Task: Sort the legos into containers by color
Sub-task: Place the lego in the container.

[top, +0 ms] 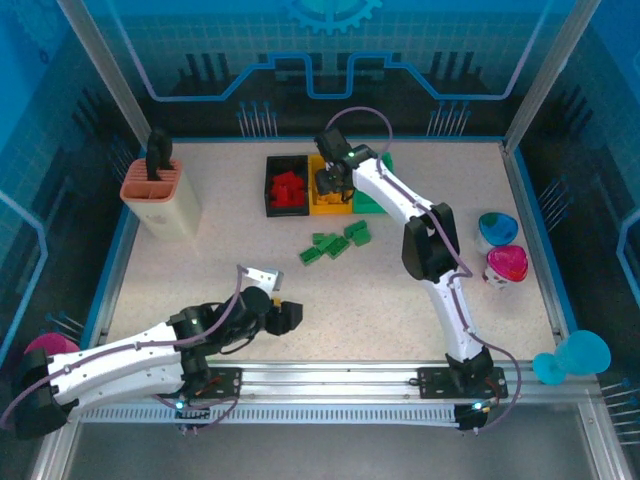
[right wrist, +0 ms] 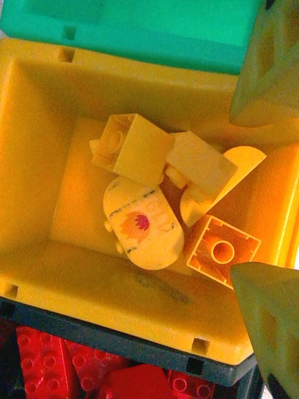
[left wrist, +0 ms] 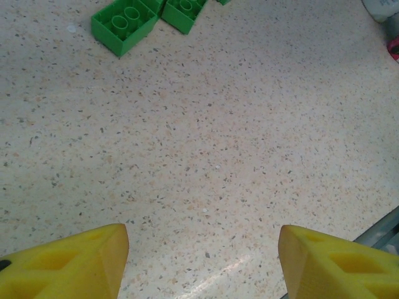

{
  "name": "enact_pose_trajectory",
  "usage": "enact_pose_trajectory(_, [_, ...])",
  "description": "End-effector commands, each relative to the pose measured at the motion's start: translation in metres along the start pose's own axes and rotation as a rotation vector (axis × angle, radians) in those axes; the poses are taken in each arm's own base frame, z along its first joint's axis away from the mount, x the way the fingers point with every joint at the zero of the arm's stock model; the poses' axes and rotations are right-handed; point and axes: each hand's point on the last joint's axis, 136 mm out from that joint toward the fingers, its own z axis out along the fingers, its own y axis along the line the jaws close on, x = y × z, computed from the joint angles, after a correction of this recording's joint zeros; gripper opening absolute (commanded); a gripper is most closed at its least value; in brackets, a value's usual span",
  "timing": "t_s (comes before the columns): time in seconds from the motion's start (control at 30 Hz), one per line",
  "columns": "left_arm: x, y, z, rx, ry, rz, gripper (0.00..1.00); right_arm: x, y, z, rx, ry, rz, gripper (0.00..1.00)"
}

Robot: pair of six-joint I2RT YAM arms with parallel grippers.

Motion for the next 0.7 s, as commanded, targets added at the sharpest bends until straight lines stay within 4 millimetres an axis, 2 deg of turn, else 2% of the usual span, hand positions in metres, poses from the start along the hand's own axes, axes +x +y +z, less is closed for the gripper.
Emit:
enact_pose_trajectory(0.0, [-0.024, -0.008, -0.011, -0.018, -0.057, 0.054, 0.67, -0.037, 0.006, -0.084, -0.028, -0.165, -0.021, 0.64])
enact_pose_trajectory(0.07, [-0.036, -0.013, -0.013, -0.03, -0.086, 0.086, 0.7, -0.046, 0.013, -0.121, -0.066, -0.238, -0.031, 0.65])
enact_pose_trajectory(0.13, [-0.048, -0.014, -0.014, -0.056, -0.107, 0.095, 0.82, -0.048, 0.017, -0.154, -0.102, -0.291, -0.034, 0.67])
enact_pose_trajectory(0.23, [-0.06, -0.016, -0.005, -0.04, -0.067, 0.053, 0.85, -0.039, 0.019, -0.187, -0.148, -0.341, -0.029, 0.7])
enact_pose_trajectory(0.3, [-0.066, -0.012, 0.007, -0.027, -0.011, -0.008, 0.85, -0.025, 0.02, -0.2, -0.185, -0.364, -0.017, 0.72])
enact_pose_trajectory(0.47, [-0.076, 0.007, 0.035, -0.102, 0.055, -0.04, 0.85, 0.026, 0.012, -0.209, -0.24, -0.374, 0.024, 0.74])
enact_pose_trajectory(0.57, [-0.08, 0.017, 0.054, -0.137, 0.101, -0.048, 0.84, 0.067, 0.002, -0.199, -0.251, -0.344, 0.065, 0.76])
enact_pose_trajectory(0.67, [-0.085, 0.032, 0.072, -0.172, 0.127, -0.064, 0.84, 0.105, 0.004, -0.187, -0.315, -0.301, 0.101, 0.76])
